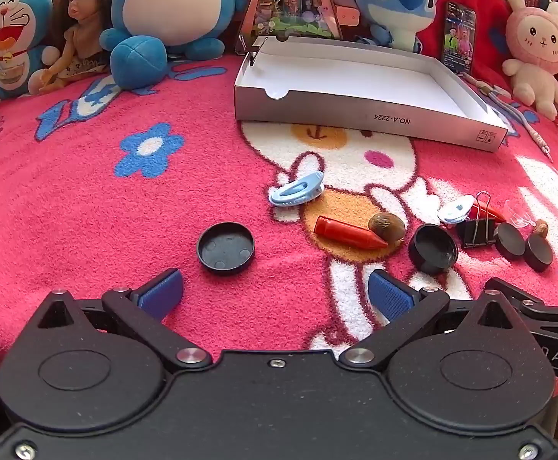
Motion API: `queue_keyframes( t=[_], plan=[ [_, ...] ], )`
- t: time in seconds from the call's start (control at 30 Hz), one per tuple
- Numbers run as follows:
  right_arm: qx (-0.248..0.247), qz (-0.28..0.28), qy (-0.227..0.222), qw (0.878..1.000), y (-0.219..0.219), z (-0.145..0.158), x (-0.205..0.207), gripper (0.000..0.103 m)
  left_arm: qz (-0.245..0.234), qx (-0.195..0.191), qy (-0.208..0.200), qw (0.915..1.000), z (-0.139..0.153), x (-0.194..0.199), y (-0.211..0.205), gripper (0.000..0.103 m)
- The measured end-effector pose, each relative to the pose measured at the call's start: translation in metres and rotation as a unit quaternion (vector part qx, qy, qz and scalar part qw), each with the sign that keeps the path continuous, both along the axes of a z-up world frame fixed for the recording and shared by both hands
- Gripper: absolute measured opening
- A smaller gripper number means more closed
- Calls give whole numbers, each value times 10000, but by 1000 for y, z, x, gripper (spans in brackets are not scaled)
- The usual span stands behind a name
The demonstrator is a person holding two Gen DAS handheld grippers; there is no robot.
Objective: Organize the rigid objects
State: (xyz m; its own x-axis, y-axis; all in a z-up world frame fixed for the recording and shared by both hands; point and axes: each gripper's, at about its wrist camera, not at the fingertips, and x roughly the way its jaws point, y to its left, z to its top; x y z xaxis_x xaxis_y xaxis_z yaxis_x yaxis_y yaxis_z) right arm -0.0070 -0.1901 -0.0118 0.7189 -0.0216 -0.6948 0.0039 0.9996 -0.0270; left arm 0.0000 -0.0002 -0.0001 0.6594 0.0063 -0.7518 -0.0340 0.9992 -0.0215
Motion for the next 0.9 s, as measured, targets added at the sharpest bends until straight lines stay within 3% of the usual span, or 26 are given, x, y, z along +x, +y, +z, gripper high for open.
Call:
queue_keyframes(
  t=[0.9],
  plan=[
    [-20, 0, 16, 10000, 1, 1, -1, 103, 6, 35, 7, 10000, 0, 0, 1, 103]
  ],
)
